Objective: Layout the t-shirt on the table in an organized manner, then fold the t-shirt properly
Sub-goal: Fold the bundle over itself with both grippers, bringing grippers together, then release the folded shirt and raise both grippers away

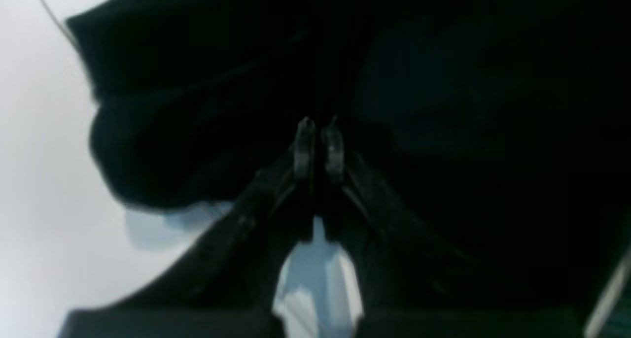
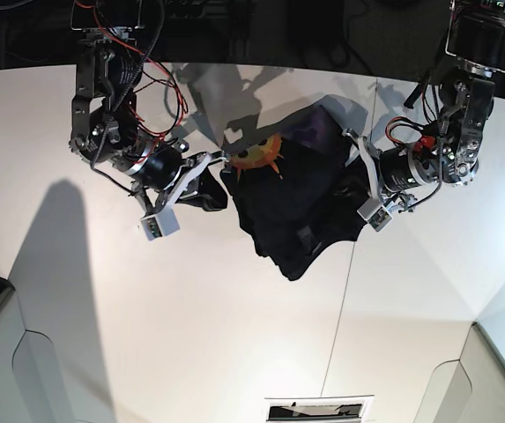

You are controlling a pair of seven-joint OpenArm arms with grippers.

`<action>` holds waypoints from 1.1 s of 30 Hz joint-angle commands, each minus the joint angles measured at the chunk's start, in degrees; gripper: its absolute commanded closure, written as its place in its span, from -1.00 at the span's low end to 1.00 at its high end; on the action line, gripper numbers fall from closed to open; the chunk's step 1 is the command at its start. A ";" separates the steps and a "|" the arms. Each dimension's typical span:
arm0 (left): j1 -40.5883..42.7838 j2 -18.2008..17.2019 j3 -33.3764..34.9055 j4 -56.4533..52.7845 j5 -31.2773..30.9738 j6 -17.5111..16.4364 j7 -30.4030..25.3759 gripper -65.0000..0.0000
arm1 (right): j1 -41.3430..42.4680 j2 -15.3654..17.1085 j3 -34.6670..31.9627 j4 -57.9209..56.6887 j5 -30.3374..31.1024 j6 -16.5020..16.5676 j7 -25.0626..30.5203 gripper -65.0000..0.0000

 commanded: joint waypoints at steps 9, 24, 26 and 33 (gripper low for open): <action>-7.74 2.21 -0.07 -0.96 2.38 0.16 -1.62 0.92 | -4.42 -1.99 -10.47 0.98 2.03 0.61 1.29 1.00; -6.86 -5.66 -7.82 12.55 -16.87 0.16 12.11 0.92 | -4.87 1.20 -5.29 11.93 -3.37 0.13 -2.54 1.00; -3.93 -7.15 -11.34 15.43 -20.76 0.16 14.88 0.92 | -5.55 3.43 -4.39 13.46 -2.95 0.13 -4.37 1.00; 14.08 -9.25 -26.69 22.75 -31.10 0.16 21.07 0.92 | -16.74 12.92 -1.46 21.22 1.64 0.17 -4.94 1.00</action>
